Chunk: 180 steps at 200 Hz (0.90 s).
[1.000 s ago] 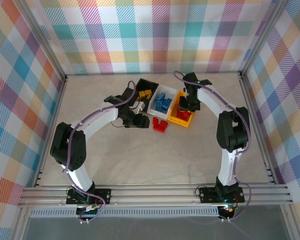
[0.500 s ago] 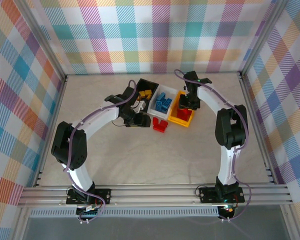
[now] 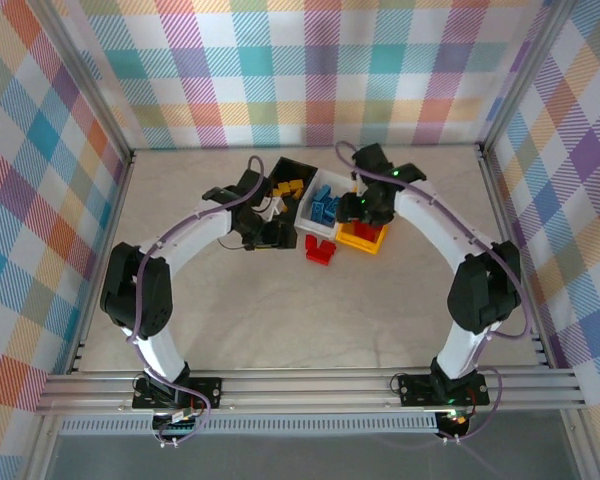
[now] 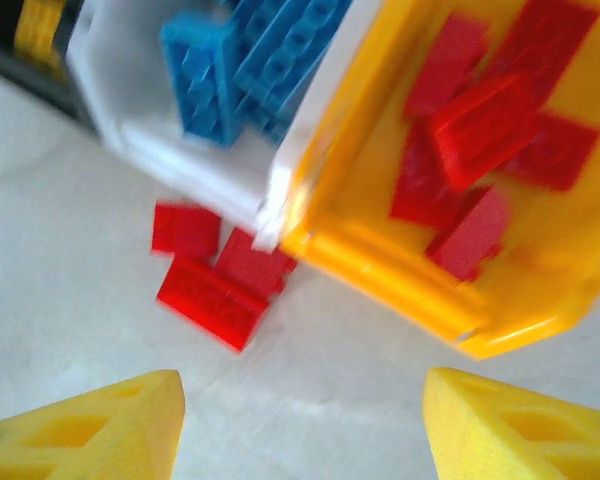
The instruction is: Sort the legos into containers by color
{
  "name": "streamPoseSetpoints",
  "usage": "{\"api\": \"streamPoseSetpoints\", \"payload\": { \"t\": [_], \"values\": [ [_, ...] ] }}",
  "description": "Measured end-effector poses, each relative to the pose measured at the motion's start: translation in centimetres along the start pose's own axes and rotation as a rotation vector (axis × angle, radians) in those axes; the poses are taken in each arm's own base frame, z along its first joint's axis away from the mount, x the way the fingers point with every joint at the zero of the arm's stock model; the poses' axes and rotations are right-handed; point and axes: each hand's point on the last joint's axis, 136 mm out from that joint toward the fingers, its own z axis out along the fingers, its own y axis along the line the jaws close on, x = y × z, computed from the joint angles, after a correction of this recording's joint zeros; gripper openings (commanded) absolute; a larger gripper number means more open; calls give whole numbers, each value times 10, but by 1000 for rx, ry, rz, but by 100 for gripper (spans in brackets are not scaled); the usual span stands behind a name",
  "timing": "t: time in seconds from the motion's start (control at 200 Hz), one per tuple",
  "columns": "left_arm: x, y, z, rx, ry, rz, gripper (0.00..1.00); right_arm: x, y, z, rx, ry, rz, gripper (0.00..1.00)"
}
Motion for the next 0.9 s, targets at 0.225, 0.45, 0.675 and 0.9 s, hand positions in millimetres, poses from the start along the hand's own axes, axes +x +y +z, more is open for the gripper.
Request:
{"api": "streamPoseSetpoints", "payload": {
  "t": [0.225,0.45,0.675,0.9],
  "values": [
    [-7,16,-18,3,-67,-81,76,62,27,37,22,153,-53,70],
    [-6,18,-20,8,-78,-112,76,78,22,66,55,217,-43,71],
    [-2,19,-24,9,-83,-115,76,84,21,88,59,253,-40,70],
    [5,23,-21,2,-67,-123,77,80,29,105,38,272,-39,70]
  ]
}}
